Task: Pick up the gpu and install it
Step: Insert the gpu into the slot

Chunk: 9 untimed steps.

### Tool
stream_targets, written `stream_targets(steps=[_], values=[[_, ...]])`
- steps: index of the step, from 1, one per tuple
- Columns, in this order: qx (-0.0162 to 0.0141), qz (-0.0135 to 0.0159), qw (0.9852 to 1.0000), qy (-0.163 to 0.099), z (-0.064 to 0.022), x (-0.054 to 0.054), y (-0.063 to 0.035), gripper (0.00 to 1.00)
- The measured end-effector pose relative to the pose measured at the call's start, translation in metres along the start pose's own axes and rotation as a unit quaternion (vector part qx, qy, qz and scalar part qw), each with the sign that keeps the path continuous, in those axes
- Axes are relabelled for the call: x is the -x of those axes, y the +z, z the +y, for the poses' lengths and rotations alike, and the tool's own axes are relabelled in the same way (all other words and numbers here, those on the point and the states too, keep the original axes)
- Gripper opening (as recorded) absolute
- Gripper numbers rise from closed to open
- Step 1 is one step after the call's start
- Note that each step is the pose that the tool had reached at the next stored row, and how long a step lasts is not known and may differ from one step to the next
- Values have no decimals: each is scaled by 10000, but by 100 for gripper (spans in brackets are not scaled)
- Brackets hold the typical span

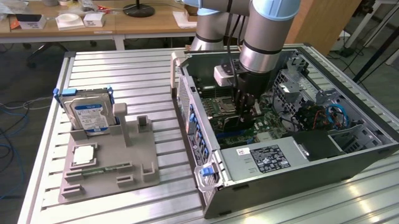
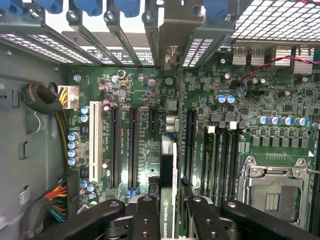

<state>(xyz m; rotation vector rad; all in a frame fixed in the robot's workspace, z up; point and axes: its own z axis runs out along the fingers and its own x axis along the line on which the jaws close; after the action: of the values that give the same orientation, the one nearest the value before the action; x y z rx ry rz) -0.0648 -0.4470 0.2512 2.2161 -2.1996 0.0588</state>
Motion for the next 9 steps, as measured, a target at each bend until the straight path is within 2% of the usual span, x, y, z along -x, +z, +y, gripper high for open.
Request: stream_targets(steps=[9], values=[[1, -3, 10000, 12, 2, -2, 8, 26]])
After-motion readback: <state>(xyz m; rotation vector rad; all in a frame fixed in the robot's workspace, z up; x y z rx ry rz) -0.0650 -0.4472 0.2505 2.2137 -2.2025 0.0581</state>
